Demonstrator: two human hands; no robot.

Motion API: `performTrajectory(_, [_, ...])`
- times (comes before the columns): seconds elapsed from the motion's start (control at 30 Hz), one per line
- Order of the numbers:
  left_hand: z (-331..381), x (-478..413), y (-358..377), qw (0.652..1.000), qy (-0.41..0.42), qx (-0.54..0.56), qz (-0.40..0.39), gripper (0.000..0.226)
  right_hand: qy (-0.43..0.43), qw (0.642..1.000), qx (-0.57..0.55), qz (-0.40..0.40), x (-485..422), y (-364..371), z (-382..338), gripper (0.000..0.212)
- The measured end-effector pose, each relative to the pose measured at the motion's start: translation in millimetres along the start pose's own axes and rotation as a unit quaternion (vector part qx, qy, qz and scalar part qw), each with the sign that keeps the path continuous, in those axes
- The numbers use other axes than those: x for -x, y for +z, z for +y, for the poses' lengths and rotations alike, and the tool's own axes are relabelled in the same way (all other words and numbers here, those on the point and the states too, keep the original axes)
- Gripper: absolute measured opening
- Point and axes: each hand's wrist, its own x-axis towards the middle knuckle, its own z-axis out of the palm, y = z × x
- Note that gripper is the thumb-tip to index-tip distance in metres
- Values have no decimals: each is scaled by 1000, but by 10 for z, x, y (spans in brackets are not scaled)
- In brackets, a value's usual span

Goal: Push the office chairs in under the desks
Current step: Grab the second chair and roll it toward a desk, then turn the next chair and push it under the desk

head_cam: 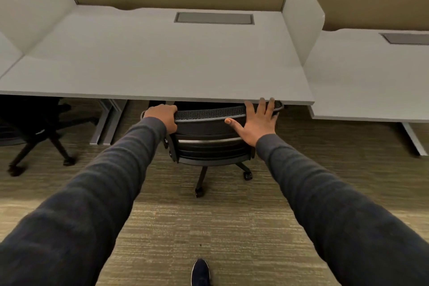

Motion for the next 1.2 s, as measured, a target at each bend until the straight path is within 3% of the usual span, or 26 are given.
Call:
performTrajectory(0.17, [174, -152, -13, 997, -1, -44, 67, 41, 12, 999, 29, -29, -227, -60, -191, 113])
performTrajectory(0.37, [459, -166, 180, 996, 32, -18, 87, 89, 26, 996, 40, -75, -426, -132, -375, 104])
performTrajectory(0.5, [589, -105, 296, 992, 33, -8, 118, 106, -15, 997, 42, -65, -379, -129, -337, 95])
performTrajectory(0.73, [1134, 109, 514, 977, 121, -7, 174, 107, -23, 1000, 12, -1, 325, 30, 52, 88])
performTrajectory(1.2, [3153, 1641, 1063, 963, 251, -21, 100, 99, 95, 995, -10, 26, 2559, 24, 1900, 87])
